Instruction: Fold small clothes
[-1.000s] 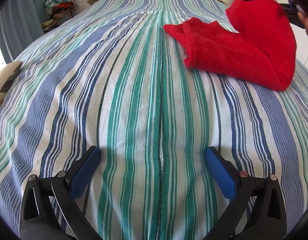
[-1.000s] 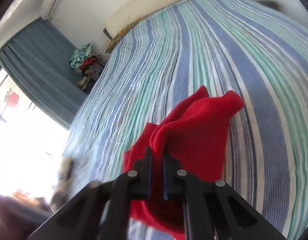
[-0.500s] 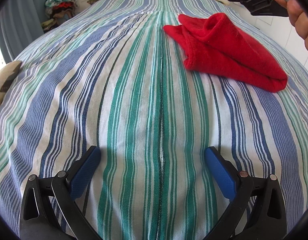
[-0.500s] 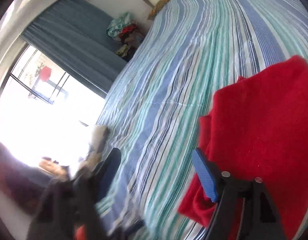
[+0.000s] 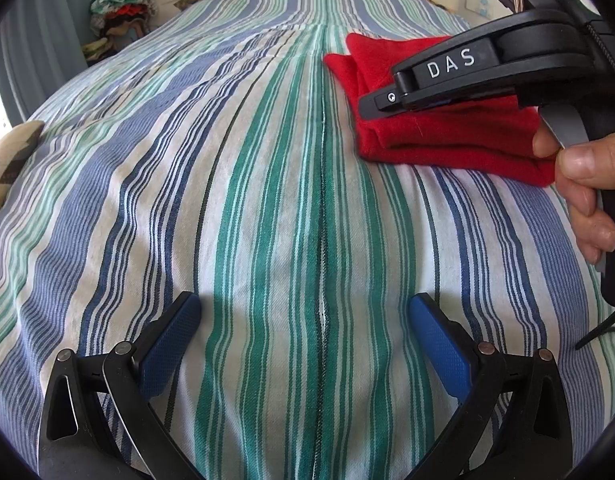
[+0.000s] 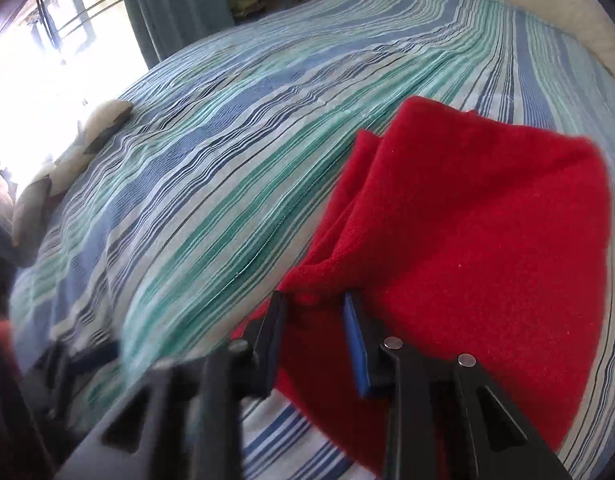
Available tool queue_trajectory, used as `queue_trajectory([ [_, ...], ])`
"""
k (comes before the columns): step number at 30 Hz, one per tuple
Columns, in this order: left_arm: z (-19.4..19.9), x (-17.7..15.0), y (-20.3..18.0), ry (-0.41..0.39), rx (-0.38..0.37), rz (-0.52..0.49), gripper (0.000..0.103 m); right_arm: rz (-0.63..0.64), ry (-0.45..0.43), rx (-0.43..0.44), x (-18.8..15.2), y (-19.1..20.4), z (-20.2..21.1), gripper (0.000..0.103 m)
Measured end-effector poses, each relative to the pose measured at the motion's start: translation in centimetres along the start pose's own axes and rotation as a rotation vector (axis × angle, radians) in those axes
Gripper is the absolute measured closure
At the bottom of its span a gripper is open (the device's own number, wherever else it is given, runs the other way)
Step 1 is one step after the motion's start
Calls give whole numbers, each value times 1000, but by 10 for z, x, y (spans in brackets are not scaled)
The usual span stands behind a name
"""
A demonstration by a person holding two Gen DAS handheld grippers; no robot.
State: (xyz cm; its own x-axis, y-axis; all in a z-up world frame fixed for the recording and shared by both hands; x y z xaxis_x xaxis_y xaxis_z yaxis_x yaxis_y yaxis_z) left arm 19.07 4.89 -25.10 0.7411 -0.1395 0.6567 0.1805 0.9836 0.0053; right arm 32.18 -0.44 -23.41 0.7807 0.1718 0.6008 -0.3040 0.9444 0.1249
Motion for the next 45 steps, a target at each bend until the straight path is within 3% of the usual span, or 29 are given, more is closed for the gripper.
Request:
queue_trajectory([
  [3,0,0,0,0,-1,1,0,-18,-37,18,9,-1,17,69],
  [6,0,0,0,0,0,1,0,-35,-136,47,11,-12,70,69],
  [10,-1,-1,0,1,2,-2,0,-117,-214,-80,-16,-58,123,69],
  [12,-1,0,0,0,2,-2,0,-159,-176,-140,-37,-79,117,69],
  [16,1,0,2,4,-4,0,0,-162,-40,-149,-74,-83,68,68],
  [19,9,7,4,64,-49,36,1,-220,-68,-159,-70,-87,72,67],
  [21,22,30,2,64,-174,131,2,-261,-85,-108,-65,-88,86,51],
  [23,35,68,-3,-2,-302,231,1,-280,-148,-57,-60,-93,111,32],
  [25,33,111,-14,-33,-389,262,1,-304,-223,-60,-55,-107,132,26],
  [27,11,144,-28,4,-447,259,1,-371,-250,-32,-48,-127,137,26],
  [29,-27,155,-34,83,-425,259,1,-465,-258,3,-43,-148,132,26],
  [32,-71,146,-32,189,-346,243,2,-569,-252,73,-36,-173,111,26],
  [36,-88,131,-46,229,-313,183,1,-704,-210,237,-36,-179,62,26],
  [38,-89,128,-57,224,-281,141,2,-735,-166,266,-45,-167,32,39],
  [39,-89,127,-62,222,-254,119,4,-683,-176,236,-43,-159,28,41],
  [40,-87,128,-70,214,-285,102,36,-630,-180,200,-40,-153,28,53],
  [41,-84,130,-82,235,-371,110,77,-623,-171,191,-37,-150,29,63],
  [43,-73,147,-88,216,-352,108,82,-637,-164,163,-29,-155,37,69],
  [45,-56,170,-97,169,-378,98,83,-551,-175,98,-11,-156,52,72],
])
Point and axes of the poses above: each gripper's, at about its wrist camera, not at the fingertips, and z roughly against the way its jaws point, y to its left, x to its top, the point moved 8 cm from there along -z, roughly the way its jaws point, and after that the axes turned 5 degrees about -y, right-handed, at the moved point
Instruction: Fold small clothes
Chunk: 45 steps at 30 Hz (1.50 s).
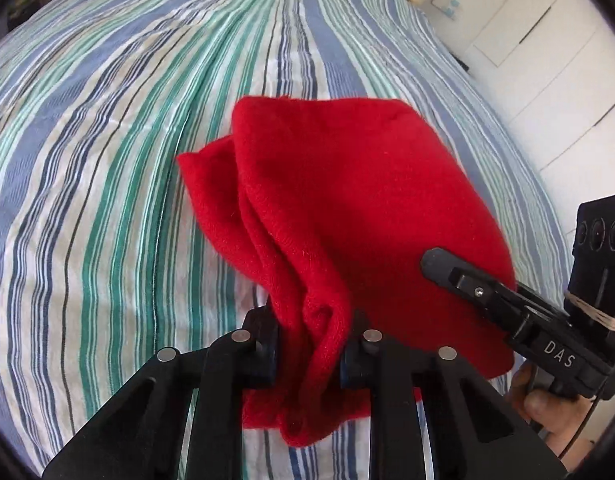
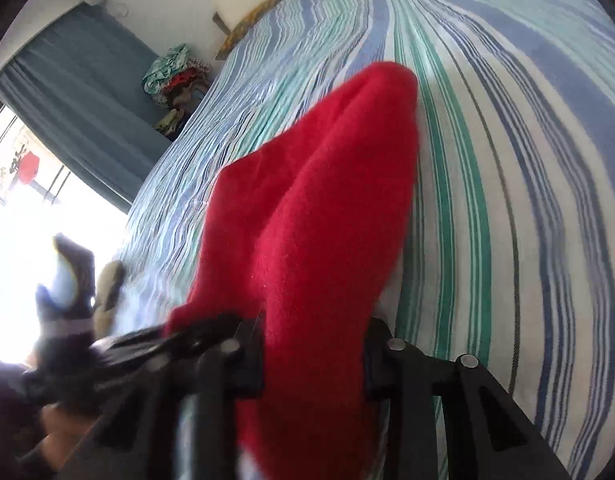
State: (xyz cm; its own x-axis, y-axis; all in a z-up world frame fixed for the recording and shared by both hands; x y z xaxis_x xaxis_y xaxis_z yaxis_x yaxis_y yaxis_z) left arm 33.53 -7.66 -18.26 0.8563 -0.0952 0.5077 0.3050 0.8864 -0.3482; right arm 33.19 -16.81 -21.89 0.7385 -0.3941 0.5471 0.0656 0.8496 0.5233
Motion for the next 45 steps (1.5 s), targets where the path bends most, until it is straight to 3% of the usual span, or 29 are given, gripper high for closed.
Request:
queue_trajectory([
  [6,62,61,-41,-152,-86,-23,83,169,-135,-18,78,41,56,72],
  [8,77,65,-49,-170,-110,-37,83,198,-173,-7,98,50,80,72],
  [11,76,44,-57,-130,-110,-58,81,201,-179,0,107,53,101,72],
  [13,57,7,-49,-50,-95,-38,72,184,-145,-7,91,45,103,71],
  [15,28,-40,-34,45,-11,-32,57,151,-89,-44,57,23,97,65],
  [17,21,-84,-12,93,115,-71,54,115,16,-120,13,-9,81,47],
  [19,49,-114,-4,31,136,-89,40,76,92,-225,-31,-42,81,41],
  [20,67,-126,-1,-2,182,-105,22,71,86,-255,-48,-51,90,39],
  [22,102,-144,2,-76,272,-146,4,84,48,-280,-77,-52,118,28],
  [26,149,-167,-15,-140,406,-238,2,132,-19,-355,-116,-30,173,12],
  [31,179,-175,-29,-176,515,-259,2,147,-49,-391,-141,10,214,8],
  [39,196,-180,-48,-146,430,-183,2,208,-43,-434,-151,46,253,7],
  [45,211,-184,-61,-155,454,-199,2,227,-29,-472,-158,52,274,6],
])
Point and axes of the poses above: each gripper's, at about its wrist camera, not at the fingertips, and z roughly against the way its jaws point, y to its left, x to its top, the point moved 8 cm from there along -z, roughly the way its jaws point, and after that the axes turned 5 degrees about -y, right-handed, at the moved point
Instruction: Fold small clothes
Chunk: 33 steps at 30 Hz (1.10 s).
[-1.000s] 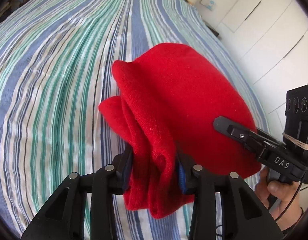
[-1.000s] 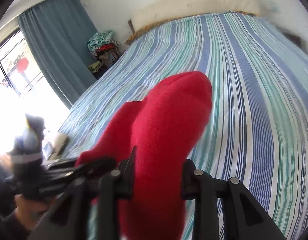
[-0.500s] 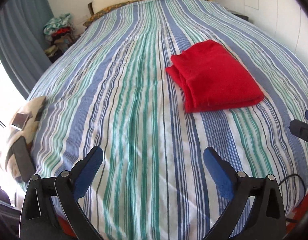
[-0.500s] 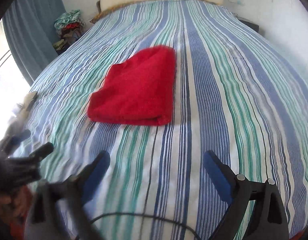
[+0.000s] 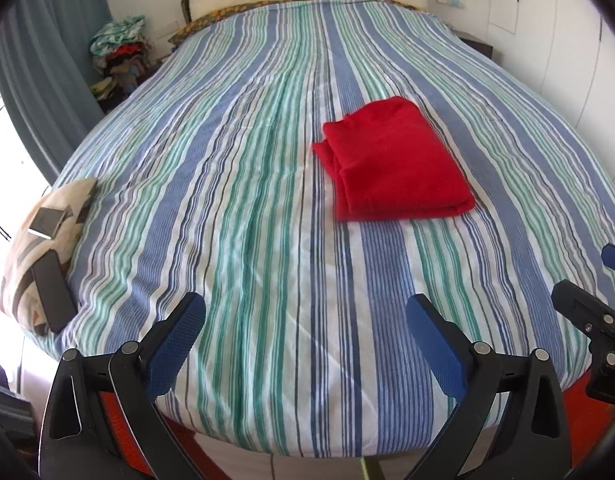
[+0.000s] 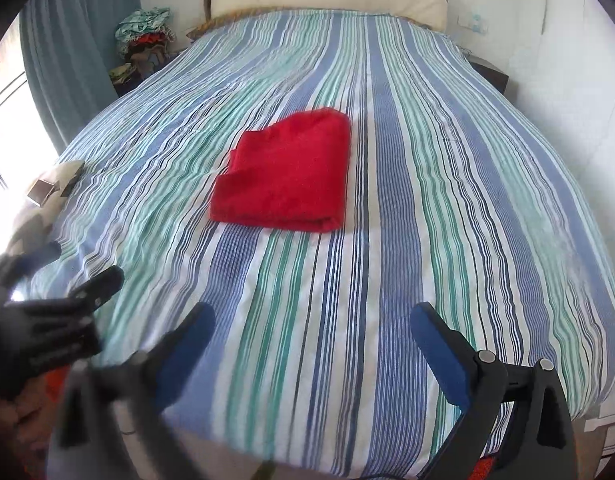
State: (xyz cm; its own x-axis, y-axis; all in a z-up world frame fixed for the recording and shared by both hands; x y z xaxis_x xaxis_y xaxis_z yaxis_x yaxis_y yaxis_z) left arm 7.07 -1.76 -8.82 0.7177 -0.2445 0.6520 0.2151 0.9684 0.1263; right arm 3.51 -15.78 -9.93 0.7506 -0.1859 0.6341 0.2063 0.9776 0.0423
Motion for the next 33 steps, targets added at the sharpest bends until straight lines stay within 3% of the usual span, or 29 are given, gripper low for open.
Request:
queue_trajectory([
  [15,19,7,6,-16,-16,-4,1,31,-21,-21,8,10,26,6],
  [21,25,12,9,-47,24,-28,0,50,-33,-30,14,16,29,6],
  [33,23,13,15,-16,9,-5,1,82,-33,-64,19,19,38,6],
])
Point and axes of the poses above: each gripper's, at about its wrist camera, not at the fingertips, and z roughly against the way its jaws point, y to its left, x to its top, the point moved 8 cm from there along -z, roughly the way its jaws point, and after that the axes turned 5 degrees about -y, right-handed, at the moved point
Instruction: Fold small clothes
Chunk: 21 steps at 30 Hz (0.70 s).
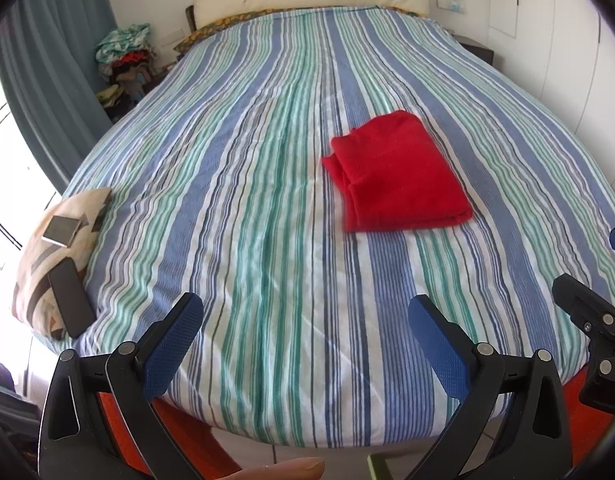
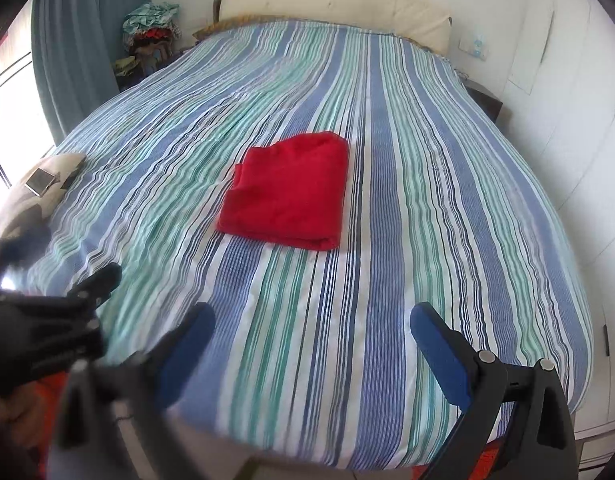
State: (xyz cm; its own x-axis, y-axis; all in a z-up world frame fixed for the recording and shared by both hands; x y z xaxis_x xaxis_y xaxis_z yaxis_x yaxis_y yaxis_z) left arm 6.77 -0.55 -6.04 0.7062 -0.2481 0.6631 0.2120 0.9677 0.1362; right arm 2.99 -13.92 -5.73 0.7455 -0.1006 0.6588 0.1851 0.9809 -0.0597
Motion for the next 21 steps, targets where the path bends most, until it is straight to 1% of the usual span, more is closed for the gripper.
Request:
queue_trajectory([
  [5,2,4,2,-12,2,3,1,-6,6,-2,1,0,0,6],
  [14,2,6,-2,-17,-3,1,1,5,-7,-52,2,-8,4,6],
  [21,2,6,-3,-13,-4,12,1,7,-8,-57,1,-10,5,6],
])
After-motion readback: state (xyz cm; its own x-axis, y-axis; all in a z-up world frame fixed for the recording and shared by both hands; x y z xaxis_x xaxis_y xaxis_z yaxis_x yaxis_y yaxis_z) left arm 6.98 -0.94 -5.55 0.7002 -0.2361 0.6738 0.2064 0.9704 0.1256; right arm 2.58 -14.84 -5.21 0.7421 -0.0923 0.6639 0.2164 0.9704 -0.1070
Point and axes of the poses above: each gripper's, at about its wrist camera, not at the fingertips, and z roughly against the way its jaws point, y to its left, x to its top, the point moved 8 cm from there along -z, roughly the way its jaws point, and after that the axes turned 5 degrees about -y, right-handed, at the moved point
